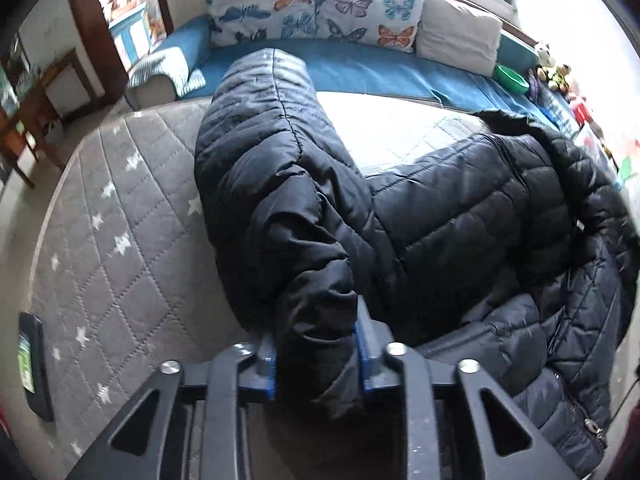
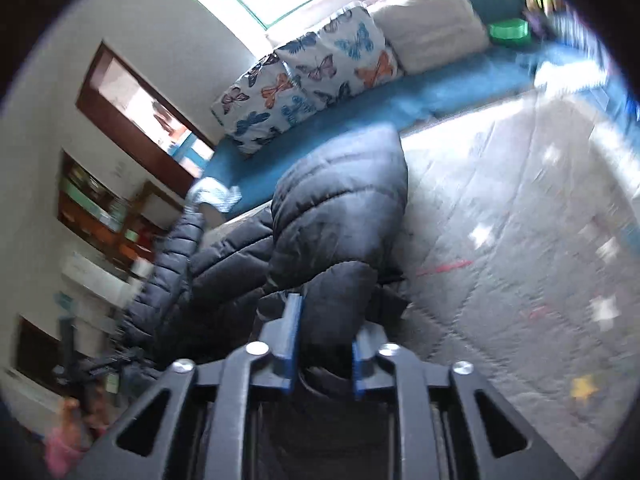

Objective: Fold large clothes

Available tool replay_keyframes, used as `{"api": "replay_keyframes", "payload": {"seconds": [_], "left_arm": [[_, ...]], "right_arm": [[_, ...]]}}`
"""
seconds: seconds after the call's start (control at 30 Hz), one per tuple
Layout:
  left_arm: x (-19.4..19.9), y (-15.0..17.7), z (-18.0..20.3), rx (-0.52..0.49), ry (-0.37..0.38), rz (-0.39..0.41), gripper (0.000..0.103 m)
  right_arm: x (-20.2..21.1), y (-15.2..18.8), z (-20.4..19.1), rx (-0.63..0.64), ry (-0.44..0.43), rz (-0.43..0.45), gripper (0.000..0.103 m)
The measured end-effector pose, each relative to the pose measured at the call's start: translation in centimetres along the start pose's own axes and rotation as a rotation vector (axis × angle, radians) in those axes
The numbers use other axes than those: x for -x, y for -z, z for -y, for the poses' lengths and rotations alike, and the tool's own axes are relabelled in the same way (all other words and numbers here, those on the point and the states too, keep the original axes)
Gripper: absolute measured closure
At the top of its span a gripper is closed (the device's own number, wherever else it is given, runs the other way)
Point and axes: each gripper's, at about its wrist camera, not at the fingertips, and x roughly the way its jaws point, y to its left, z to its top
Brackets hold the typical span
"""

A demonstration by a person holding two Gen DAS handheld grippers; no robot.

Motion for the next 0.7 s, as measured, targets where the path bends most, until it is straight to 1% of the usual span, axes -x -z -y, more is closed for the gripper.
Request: {"api": "replay_keyframes", "payload": {"seconds": [0.07,0.13,0.17,0.23,0.3,0.33,0.4,0.53,0.57,0.63,0.7], "left_arm": [[1.0,0.5,0.2,-0.013,0.000,0.016,0.081],[2.5,1.1,0.2,-0.010,0.012,0.032,0.083],[3.3,1.5,0.1,-0.010,0.020,0.039,0.083],[4.9,2.7,-0.1,-0.020,0.033,0.058,0.083],[6.5,4.0,-0.4,-0.030,0.044,0.065,0.083],[7.1,4.5,-0.5,-0.033,0.051,0.066,0.083],[8.5,6.0,-0.7,-0.047,0.066,0.066,0.083],[11.1,9.8,-1.8,-0.064,0.098,0.058,0.083],[11.5,10.8,-2.0,-0.067,0.107,0.057,0.083],[12.2,13.0,-2.7,-0.065,0.119,0.045,0.083],[12.8,15.7,-3.6,-0.064,0.124,0.024,0.083]], "right_arm": [[1.3,0.4,-1.4,0.049,0.049,0.017,0.087],[3.8,1.2,-3.2,0.110,0.085,0.053,0.088],[4.4,1.3,-3.6,0.119,0.102,0.064,0.088],[7.2,2.6,-5.0,0.155,0.128,0.098,0.089],[9.2,3.8,-5.7,0.185,0.172,0.119,0.089],[10.3,4.6,-5.9,0.182,0.172,0.122,0.089],[11.9,6.1,-6.2,0.176,0.193,0.118,0.089],[14.7,9.7,-6.4,0.148,0.196,0.112,0.089],[14.8,10.2,-6.5,0.139,0.187,0.105,0.089],[15.4,12.4,-6.4,0.117,0.174,0.071,0.089],[15.2,14.0,-6.5,0.111,0.172,0.028,0.089]]}}
